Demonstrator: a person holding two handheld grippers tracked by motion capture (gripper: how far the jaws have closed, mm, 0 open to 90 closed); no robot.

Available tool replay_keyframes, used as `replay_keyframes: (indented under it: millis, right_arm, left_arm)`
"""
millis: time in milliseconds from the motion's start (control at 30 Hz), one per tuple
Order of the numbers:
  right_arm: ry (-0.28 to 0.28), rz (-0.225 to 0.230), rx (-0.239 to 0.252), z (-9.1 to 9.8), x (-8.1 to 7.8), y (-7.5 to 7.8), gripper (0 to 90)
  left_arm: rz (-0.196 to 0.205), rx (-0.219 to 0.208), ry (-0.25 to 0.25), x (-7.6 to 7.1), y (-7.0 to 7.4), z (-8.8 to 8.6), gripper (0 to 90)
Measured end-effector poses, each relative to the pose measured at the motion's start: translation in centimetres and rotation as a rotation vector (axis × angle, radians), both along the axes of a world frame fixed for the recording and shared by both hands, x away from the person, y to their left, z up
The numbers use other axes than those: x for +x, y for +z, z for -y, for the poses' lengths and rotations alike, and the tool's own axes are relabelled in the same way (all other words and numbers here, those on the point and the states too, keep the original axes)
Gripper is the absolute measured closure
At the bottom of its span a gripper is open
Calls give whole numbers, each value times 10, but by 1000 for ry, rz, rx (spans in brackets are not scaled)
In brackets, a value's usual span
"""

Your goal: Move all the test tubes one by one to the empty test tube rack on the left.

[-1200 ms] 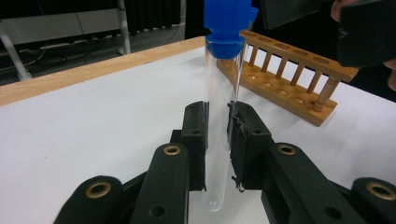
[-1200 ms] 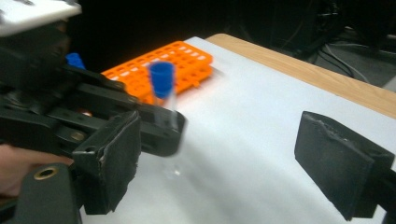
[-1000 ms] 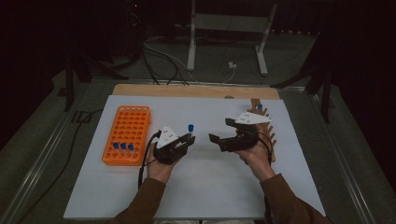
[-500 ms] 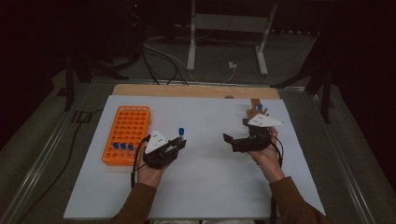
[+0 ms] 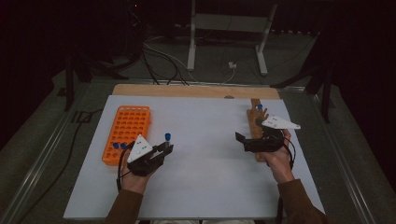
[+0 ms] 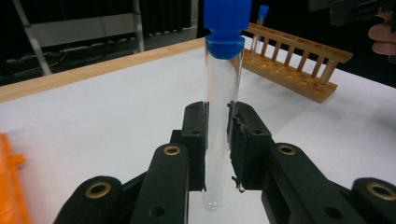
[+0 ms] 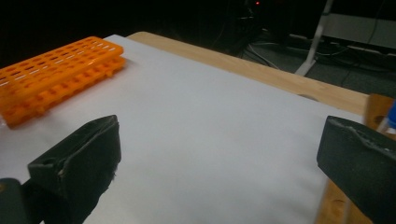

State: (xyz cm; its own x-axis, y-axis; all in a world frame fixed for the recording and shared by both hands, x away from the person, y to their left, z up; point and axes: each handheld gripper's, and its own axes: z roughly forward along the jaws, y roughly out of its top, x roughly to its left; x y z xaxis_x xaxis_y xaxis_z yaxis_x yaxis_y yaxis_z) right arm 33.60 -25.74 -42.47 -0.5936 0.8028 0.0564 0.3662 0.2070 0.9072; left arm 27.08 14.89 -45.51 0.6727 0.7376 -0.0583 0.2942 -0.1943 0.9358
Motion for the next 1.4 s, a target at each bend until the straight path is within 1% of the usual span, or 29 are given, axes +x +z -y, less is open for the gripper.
replay_keyframes:
  millis: [200, 367, 467, 600, 767, 900, 1000, 1100, 1400]
  right_arm:
    - [-18, 3, 19, 8, 0, 1, 0]
    - [-25, 6, 28, 11, 0, 2, 0]
    - [-28, 5, 31, 12, 0, 2, 0]
    - [-32, 9, 35, 14, -1, 2, 0]
    - [-39, 12, 43, 17, -1, 3, 0]
    - [-39, 14, 44, 18, -2, 4, 0]
    - [-37, 13, 45, 17, -2, 4, 0]
    - [-37, 13, 47, 18, -2, 4, 0]
    - [-33, 23, 58, 19, -3, 6, 0]
  left_arm:
    - [13, -21, 40, -11, 2, -24, 780]
    - [22, -27, 71, -18, 2, -41, 779]
    - [32, -21, 86, -23, 3, -51, 779]
    - [31, -22, 117, -27, 1, -65, 778]
    - [37, -33, 155, -31, 1, -80, 778]
    - [47, -41, 192, -34, 2, -92, 779]
    - [61, -41, 230, -37, 2, -100, 778]
    - [69, -50, 268, -39, 2, -108, 778]
    - [66, -62, 370, -37, -4, -131, 778]
